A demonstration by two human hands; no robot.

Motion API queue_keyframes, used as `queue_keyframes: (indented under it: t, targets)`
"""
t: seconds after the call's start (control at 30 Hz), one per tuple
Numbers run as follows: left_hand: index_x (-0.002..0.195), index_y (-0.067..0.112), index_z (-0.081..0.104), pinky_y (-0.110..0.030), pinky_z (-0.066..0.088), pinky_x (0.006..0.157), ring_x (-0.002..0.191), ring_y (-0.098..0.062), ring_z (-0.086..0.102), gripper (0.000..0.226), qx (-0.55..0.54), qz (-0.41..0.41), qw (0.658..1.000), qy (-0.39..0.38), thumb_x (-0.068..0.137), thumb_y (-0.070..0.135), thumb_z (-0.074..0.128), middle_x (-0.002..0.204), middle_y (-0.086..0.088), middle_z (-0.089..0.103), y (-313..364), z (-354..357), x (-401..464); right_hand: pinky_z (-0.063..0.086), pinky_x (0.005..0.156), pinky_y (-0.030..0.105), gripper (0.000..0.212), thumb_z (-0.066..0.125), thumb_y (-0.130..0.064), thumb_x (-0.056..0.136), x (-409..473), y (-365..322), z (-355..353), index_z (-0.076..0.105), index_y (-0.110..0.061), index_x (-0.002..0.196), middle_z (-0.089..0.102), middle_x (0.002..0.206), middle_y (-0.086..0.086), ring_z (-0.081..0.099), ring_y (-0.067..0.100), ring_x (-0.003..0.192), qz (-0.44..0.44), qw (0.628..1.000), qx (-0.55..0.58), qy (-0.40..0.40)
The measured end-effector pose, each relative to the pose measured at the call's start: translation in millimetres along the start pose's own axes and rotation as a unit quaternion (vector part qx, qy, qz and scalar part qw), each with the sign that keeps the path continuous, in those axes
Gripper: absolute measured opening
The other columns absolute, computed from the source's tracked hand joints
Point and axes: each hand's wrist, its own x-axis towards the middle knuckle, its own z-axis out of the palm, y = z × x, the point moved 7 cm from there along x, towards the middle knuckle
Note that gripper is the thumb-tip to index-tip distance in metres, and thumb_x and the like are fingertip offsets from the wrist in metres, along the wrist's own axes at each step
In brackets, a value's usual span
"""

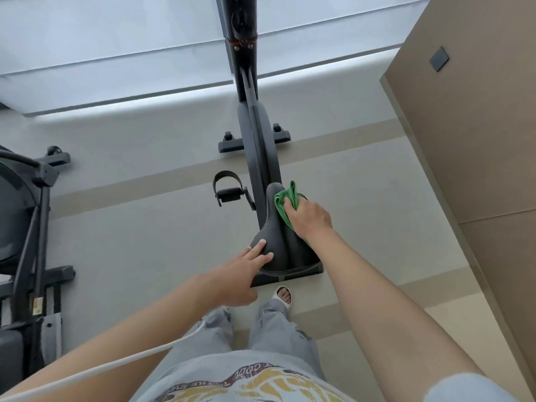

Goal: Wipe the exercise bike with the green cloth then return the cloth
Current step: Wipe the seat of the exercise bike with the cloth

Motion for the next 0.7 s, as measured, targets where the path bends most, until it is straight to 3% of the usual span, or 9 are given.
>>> queue_keyframes:
  t: [0.33,0.5,0.6,0.7]
  targets:
    - [0.169,0.029,0.009,-0.041,0.029,0.127,0.164,-0.02,-0.004,0.098,-0.016,-0.023,0.999,0.025,0.089,0.02,0.066,0.175,0.01,-0.021,9,3,-3,0.047,0.085,0.044,0.065,0.025,-0.06,0.106,27,-12,6,0.069,-0.015,0.122,0.074,0.114,0.02,0.067,0.042,0.108,0.001,0.998,0.061,0.004]
    - [0.169,0.029,0.008,-0.041,0.026,0.128,0.164,-0.022,-0.004,0.1,-0.008,-0.012,1.0,0.018,0.089,0.023,0.067,0.175,0.009,-0.021,5,5,-3,0.045,0.076,0.042,0.053,0.037,-0.061,0.106,-12,-12,-1,0.065,-0.016,0.115,0.074,0.108,0.014,0.069,0.039,0.101,-0.017,0.998,0.018,0.059]
    - [0.169,0.031,0.009,-0.041,0.027,0.128,0.164,-0.022,0.002,0.1,-0.003,0.008,1.0,0.013,0.088,0.026,0.067,0.176,0.007,-0.018,2,2,-1,0.051,0.087,0.046,0.045,0.045,-0.054,0.106,-43,-11,0,0.059,-0.014,0.125,0.066,0.122,0.011,0.064,0.035,0.111,-0.017,0.994,-0.076,0.082]
    - [0.167,0.031,0.023,-0.037,0.036,0.121,0.159,-0.022,0.025,0.089,-0.004,0.037,0.999,0.015,0.089,0.025,0.066,0.177,0.009,-0.006,-3,-9,-3,0.047,0.1,0.049,0.04,0.05,-0.037,0.107,-67,-16,2,0.052,-0.018,0.142,0.057,0.14,0.008,0.055,0.031,0.126,0.025,0.986,-0.132,0.099]
